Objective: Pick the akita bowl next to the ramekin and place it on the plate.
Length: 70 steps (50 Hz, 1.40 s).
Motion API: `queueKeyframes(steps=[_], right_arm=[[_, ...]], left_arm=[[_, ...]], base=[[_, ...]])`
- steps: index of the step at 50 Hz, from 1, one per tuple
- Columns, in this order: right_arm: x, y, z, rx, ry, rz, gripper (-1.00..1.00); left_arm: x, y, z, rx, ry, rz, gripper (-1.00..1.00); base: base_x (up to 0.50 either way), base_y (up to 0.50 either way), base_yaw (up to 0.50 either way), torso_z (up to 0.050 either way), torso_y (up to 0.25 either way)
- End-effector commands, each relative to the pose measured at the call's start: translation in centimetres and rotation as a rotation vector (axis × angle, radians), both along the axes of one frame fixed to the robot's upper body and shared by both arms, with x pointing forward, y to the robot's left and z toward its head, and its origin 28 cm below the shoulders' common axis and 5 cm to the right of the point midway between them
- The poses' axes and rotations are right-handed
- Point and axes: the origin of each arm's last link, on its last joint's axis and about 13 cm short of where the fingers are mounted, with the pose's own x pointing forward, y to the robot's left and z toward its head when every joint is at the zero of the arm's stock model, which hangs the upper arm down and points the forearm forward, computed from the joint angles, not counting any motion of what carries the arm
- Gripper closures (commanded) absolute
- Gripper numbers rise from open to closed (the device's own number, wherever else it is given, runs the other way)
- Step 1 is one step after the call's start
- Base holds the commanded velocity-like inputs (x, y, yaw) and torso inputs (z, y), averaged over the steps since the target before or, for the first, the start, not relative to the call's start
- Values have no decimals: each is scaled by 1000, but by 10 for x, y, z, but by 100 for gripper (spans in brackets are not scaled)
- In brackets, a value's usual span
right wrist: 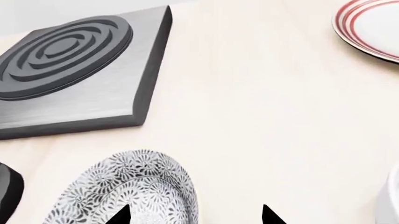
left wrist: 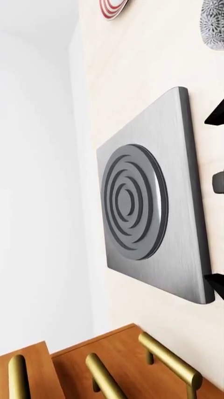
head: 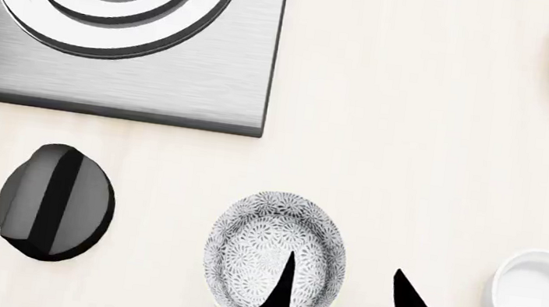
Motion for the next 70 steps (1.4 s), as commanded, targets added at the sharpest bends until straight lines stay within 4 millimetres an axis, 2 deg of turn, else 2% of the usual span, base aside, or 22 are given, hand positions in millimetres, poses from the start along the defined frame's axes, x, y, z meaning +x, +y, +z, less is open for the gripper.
queueKeyframes(steps=[1, 19, 20, 43, 55, 70], right_arm=[[4, 0, -4, 12, 11, -2, -100], [8, 1, -10, 19, 31, 4, -100], [8, 1, -10, 19, 31, 5, 100], [8, 3, -12, 39, 28, 15, 100], [-2, 6, 5, 97, -30, 54, 100], [-8, 7, 26, 338, -17, 130, 100]], left_arm=[[0, 0, 0, 1, 1, 1, -100], [0, 1, -1, 2, 3, 1, -100], [1, 1, -1, 3, 3, 2, -100], [1, 1, -1, 4, 3, 4, -100], [0, 0, -1, 3, 2, 2, -100], [0, 1, 1, 3, 0, 4, -100]], base=[[0, 0, 0, 0, 0], [0, 0, 0, 0, 0], [0, 0, 0, 0, 0], [0, 0, 0, 0, 0], [0, 0, 0, 0, 0], [0, 0, 0, 0, 0]])
